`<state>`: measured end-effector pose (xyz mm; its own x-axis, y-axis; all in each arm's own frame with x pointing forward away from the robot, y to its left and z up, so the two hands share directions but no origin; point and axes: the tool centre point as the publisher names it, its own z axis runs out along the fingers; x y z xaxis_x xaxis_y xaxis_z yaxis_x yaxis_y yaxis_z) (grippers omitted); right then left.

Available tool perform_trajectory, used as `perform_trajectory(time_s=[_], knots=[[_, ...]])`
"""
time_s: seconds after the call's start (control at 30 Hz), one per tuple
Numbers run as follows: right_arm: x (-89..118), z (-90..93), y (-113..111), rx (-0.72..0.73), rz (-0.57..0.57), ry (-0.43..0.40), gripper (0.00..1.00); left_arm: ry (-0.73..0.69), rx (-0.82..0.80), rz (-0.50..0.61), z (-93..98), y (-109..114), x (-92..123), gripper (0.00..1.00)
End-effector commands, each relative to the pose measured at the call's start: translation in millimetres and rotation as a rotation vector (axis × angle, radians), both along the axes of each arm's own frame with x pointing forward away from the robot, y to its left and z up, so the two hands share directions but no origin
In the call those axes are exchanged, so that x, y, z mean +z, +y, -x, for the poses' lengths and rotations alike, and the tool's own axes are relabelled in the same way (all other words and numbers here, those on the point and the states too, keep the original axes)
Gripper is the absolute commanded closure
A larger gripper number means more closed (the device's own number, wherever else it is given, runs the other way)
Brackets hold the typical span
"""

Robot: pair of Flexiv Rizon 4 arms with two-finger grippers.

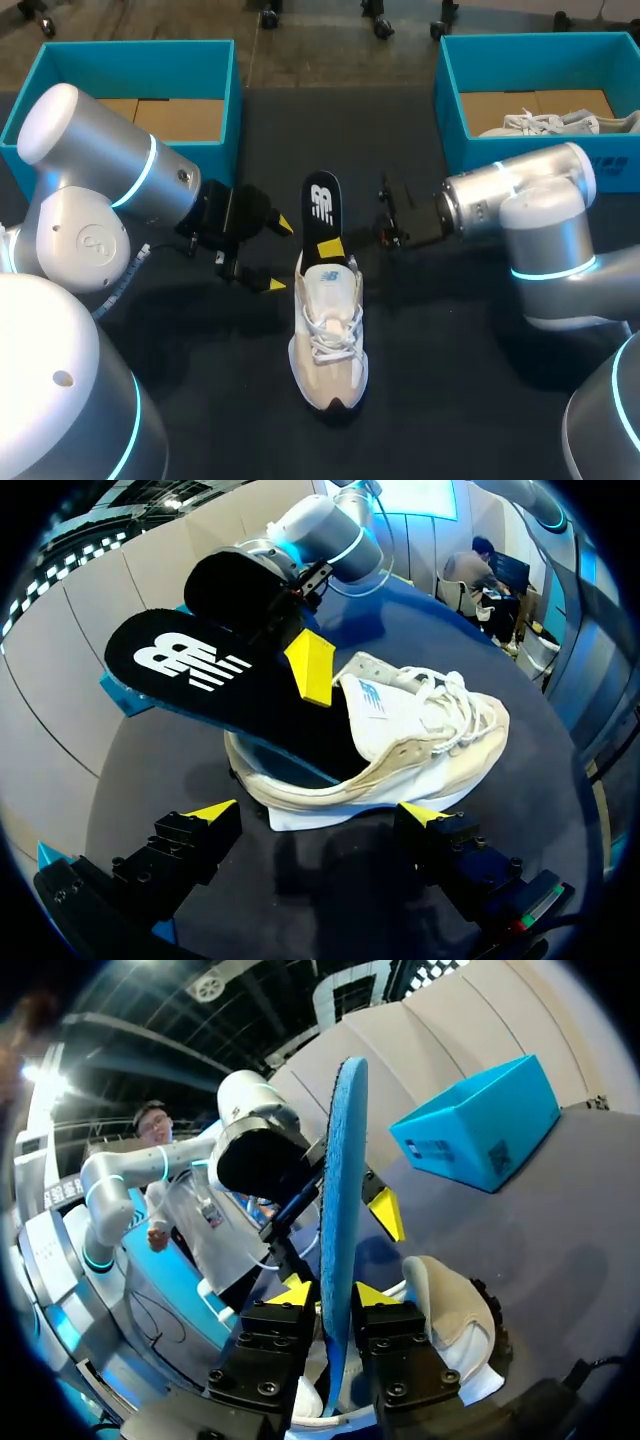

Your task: Take the shoe out of the shoebox, open the shoe tongue, remove and reinsert the insole, then place the shoe into the shoebox

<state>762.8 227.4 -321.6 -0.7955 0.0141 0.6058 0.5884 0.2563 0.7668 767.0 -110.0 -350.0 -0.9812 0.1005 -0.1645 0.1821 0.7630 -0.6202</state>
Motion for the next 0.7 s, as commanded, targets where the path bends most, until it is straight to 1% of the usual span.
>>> perform_trajectory(time_s=[0.03, 0.17, 0.27, 0.43, 0.7], knots=[[-6.9, -6.4, 0.8, 0.030, 0.004, 0.060, 1.00, -0.002, 0.000, -0.001, 0.8, -0.2, -0.4, 0.00], [-9.5, -6.0, -2.0, 0.050, 0.008, 0.142, 1.00, -0.002, 0.000, -0.001, 0.8, -0.2, -0.4, 0.00], [-10.7, -3.1, -3.3, 0.063, 0.015, 0.183, 1.00, -0.002, 0.000, -0.001, 0.8, -0.2, -0.4, 0.00], [-16.7, 6.5, -3.7, 0.055, 0.029, 0.219, 1.00, -0.002, 0.000, -0.001, 0.8, -0.2, -0.4, 0.00], [-32.7, 23.5, -3.5, 0.003, 0.061, 0.241, 1.00, -0.002, 0.000, -0.001, 0.8, -0.2, -0.4, 0.00]])
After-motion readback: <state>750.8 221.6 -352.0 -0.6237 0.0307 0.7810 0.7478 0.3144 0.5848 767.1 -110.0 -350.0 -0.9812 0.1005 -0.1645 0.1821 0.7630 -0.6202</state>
